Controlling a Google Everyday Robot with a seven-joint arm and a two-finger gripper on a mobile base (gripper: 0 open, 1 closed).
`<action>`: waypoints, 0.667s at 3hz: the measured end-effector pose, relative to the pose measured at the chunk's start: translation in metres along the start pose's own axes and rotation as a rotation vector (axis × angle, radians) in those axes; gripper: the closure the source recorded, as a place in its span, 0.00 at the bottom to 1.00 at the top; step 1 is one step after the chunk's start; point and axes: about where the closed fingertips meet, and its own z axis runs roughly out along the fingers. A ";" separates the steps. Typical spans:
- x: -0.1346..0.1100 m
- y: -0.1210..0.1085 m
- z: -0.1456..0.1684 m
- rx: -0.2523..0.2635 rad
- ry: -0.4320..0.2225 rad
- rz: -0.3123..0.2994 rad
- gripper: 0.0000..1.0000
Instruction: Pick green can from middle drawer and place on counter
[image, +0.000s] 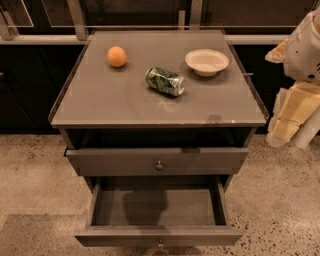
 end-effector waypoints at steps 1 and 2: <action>-0.015 -0.042 0.014 0.053 -0.060 0.014 0.00; -0.049 -0.101 0.034 0.105 -0.165 0.002 0.00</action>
Offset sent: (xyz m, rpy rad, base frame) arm 0.2090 0.0468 0.0166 0.2433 -0.2573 0.0537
